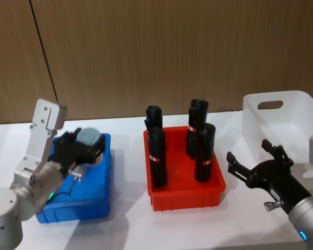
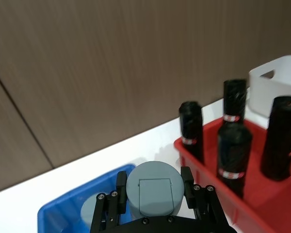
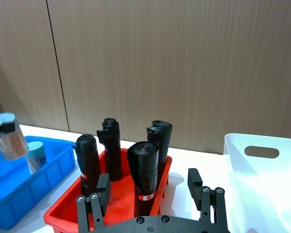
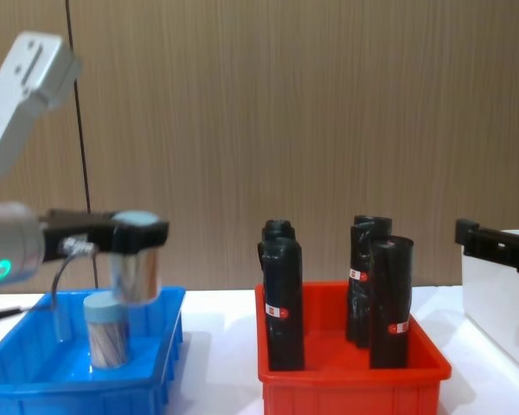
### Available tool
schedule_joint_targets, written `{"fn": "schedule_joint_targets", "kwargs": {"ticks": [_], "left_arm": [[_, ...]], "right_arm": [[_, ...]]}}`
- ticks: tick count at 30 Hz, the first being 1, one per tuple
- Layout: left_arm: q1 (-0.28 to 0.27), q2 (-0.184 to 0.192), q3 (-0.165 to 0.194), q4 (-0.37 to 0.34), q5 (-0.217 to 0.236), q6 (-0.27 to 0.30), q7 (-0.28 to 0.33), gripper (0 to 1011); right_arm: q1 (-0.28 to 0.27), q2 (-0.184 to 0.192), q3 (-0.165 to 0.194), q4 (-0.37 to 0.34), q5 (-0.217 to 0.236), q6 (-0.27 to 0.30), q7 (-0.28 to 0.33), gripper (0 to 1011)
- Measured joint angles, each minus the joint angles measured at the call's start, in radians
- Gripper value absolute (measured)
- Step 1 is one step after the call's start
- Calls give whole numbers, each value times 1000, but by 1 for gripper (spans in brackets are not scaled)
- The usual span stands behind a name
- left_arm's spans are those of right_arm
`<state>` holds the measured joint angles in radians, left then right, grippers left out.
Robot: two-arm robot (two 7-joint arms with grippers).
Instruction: Pick the cotton swabs from the blue box and place them into the white box.
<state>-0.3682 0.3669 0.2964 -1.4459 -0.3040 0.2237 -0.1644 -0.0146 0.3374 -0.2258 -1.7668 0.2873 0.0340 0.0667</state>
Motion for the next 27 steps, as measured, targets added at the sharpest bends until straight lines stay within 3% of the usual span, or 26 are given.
{"fn": "schedule_joint_targets", "kwargs": {"ticks": [15,27], "left_arm": [[-52,-34,9,-60,-60,5,-143,670],[-133,-77,24,-33,-85,87,-275,670]], "right_arm": [[0,0,0,0,0,0,0,1002],[0,0,0,0,0,0,0,1002]]}}
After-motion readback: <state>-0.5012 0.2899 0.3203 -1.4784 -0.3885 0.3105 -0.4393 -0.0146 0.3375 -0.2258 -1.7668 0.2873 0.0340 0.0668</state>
